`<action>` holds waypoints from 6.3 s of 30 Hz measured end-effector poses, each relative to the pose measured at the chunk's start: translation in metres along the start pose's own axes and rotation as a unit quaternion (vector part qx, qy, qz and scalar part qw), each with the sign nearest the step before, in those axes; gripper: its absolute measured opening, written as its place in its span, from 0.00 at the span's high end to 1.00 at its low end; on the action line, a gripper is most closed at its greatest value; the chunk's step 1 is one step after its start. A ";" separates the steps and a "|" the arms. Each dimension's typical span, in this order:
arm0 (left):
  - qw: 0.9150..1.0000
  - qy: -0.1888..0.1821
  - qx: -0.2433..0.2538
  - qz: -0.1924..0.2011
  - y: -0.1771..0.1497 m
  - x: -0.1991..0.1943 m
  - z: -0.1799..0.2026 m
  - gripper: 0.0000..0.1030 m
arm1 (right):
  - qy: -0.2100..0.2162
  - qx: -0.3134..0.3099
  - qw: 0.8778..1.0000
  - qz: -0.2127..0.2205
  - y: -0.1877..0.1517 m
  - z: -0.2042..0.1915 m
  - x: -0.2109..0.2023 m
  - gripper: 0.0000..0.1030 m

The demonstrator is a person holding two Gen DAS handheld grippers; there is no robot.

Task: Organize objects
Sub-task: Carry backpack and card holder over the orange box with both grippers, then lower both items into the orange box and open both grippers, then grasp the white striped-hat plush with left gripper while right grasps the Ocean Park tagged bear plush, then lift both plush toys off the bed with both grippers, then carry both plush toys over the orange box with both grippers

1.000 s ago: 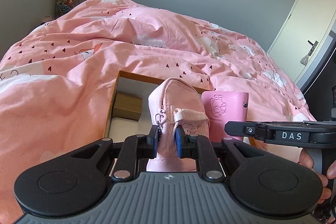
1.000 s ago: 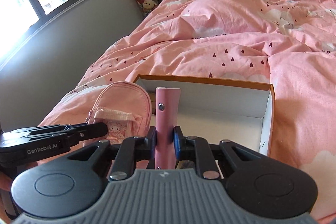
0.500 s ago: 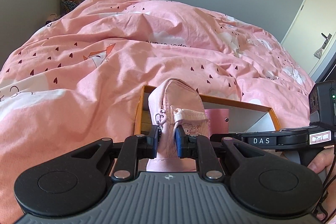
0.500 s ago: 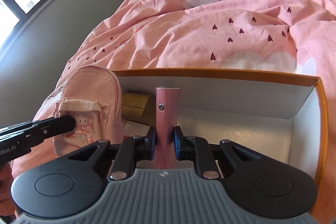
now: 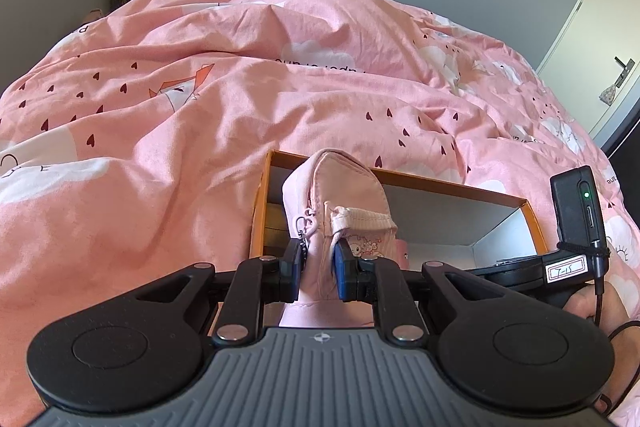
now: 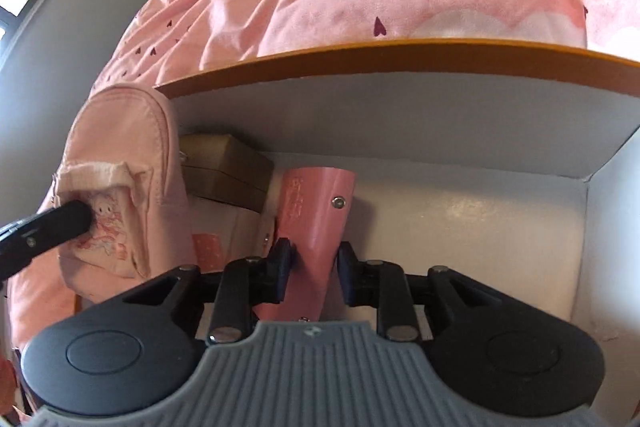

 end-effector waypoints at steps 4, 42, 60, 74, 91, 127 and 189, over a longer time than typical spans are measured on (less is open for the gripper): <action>1.000 -0.004 0.001 -0.002 0.000 0.001 0.002 0.82 | -0.026 -0.017 1.000 -0.001 -0.003 0.002 0.003 0.64; 0.992 -0.050 -0.009 -0.113 -0.018 0.077 0.027 0.79 | -0.075 -0.086 0.993 0.037 -0.007 0.020 -0.020 0.77; 0.995 0.038 0.087 -0.036 -0.019 0.035 0.050 0.61 | -0.056 -0.085 0.994 0.042 -0.012 0.004 -0.025 0.82; 0.998 -0.003 0.055 0.043 -0.053 -0.055 0.093 0.51 | -0.033 -0.133 0.977 0.164 -0.076 -0.029 -0.133 0.63; 0.990 -0.108 -0.044 -0.075 -0.151 -0.056 0.106 0.49 | -0.063 -0.119 0.982 0.134 -0.176 0.002 -0.151 0.65; 0.984 -0.097 0.037 -0.143 -0.178 -0.032 0.170 0.19 | -0.139 -0.074 0.981 0.110 -0.205 0.062 -0.161 0.81; 0.987 -0.132 -0.075 -0.045 -0.134 -0.086 0.116 0.33 | -0.047 -0.157 0.981 0.107 -0.198 -0.002 -0.213 0.48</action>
Point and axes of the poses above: each gripper's, at about its wrist camera, not at the fingertips, and x roughly the way its jaws point, z to its right, y to its top, the point moved 7 cm from there along x, roughly the way its jaws point, and after that the axes turned 10 degrees about x, right-handed, at the moved point
